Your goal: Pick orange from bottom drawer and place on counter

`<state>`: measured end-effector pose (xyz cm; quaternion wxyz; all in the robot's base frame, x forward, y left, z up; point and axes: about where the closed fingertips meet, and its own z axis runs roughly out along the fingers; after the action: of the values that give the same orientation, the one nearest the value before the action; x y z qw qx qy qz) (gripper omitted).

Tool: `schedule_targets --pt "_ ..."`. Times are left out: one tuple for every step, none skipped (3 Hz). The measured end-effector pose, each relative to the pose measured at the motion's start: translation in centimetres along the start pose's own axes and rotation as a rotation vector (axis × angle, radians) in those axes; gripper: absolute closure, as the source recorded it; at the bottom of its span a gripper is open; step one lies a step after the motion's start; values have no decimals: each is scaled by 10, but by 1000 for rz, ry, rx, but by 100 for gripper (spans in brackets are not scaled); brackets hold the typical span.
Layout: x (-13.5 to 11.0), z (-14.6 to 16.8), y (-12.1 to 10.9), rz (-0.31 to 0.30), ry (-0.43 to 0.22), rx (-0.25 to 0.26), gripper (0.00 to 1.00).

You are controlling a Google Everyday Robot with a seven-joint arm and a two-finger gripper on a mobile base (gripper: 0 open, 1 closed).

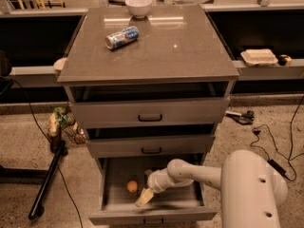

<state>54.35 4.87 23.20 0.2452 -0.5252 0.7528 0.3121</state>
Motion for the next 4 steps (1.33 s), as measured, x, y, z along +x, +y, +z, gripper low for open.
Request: schedule_targets --pt "-7 26 -10 -75 -13 -6 0" --pt "-4 46 -21 -102 -30 2 0" --pt "0 64 -33 -97 -65 29 0" --pt "4 79 -43 -91 -94 42 0"
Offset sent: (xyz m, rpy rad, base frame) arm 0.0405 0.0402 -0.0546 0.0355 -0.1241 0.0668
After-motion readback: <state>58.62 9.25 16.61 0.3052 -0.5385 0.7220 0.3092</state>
